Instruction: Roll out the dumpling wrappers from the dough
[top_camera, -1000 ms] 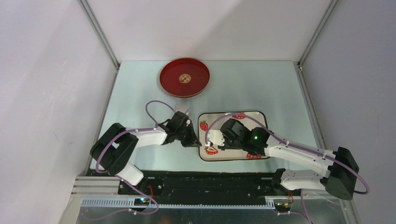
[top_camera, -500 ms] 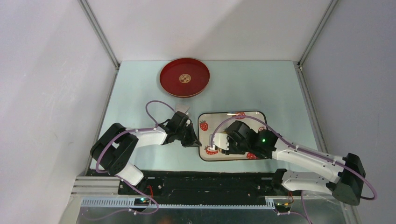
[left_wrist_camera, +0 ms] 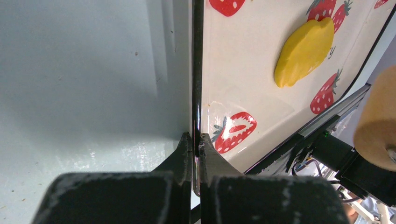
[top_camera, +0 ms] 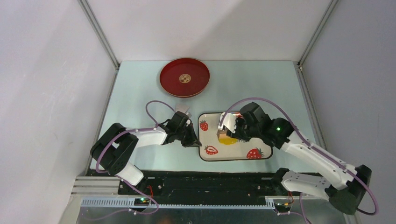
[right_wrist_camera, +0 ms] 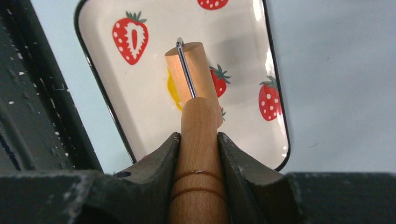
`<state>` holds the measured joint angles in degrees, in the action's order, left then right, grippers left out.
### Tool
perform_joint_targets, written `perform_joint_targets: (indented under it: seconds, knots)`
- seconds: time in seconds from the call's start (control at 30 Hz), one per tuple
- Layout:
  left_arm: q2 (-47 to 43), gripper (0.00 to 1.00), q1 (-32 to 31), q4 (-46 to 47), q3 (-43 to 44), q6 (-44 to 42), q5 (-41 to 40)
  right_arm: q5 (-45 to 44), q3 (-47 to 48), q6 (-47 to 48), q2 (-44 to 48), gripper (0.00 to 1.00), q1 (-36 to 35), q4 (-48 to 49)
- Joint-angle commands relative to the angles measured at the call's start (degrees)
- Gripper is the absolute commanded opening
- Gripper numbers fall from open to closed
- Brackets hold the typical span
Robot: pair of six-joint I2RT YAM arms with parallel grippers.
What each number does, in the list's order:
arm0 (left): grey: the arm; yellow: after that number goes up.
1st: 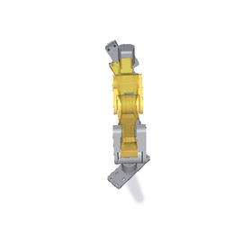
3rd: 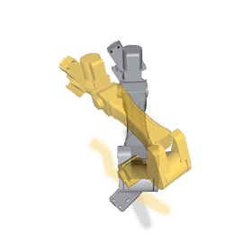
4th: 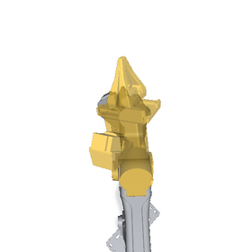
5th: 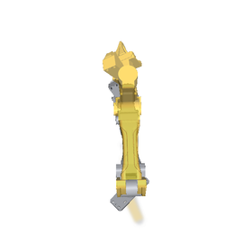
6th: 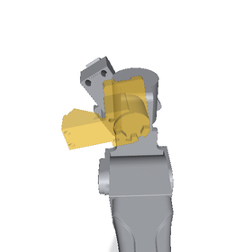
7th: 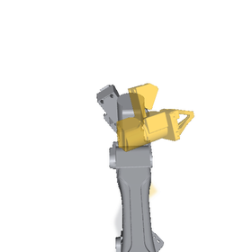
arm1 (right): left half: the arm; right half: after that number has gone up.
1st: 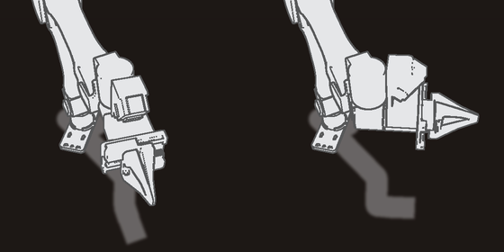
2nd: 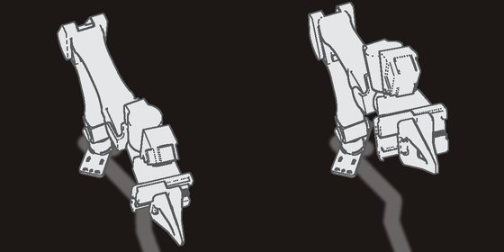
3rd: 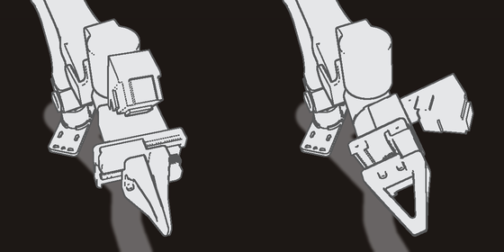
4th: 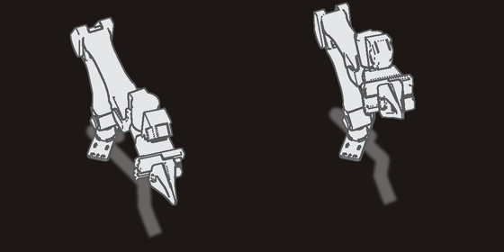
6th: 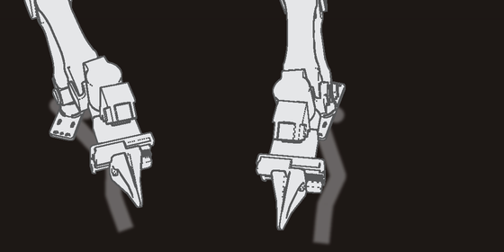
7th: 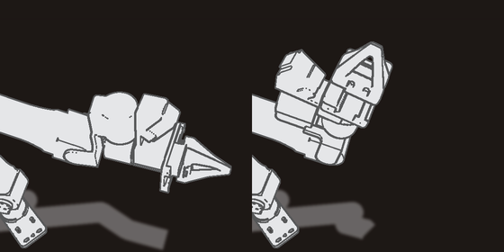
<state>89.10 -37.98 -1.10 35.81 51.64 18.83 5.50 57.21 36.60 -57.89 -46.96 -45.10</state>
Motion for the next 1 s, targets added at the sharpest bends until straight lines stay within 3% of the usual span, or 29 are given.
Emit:
perform_joint_targets:
  seconds: [0.0,0.47,0.97]
  knots:
    - [2.4,0.0,-0.8,-4.8,-1.2,-1.1,-3.1,0.5,2.5,2.0,-5.0,0.0,2.1,1.3]
    - [2.5,0.0,-0.7,-4.8,-1.2,-1.1,-3.0,1.3,2.3,4.0,-14.5,0.0,2.3,2.0]
    - [2.4,0.0,-0.7,-4.8,-1.2,-1.1,-3.0,-2.4,-5.1,2.6,-21.3,0.0,-0.8,2.4]
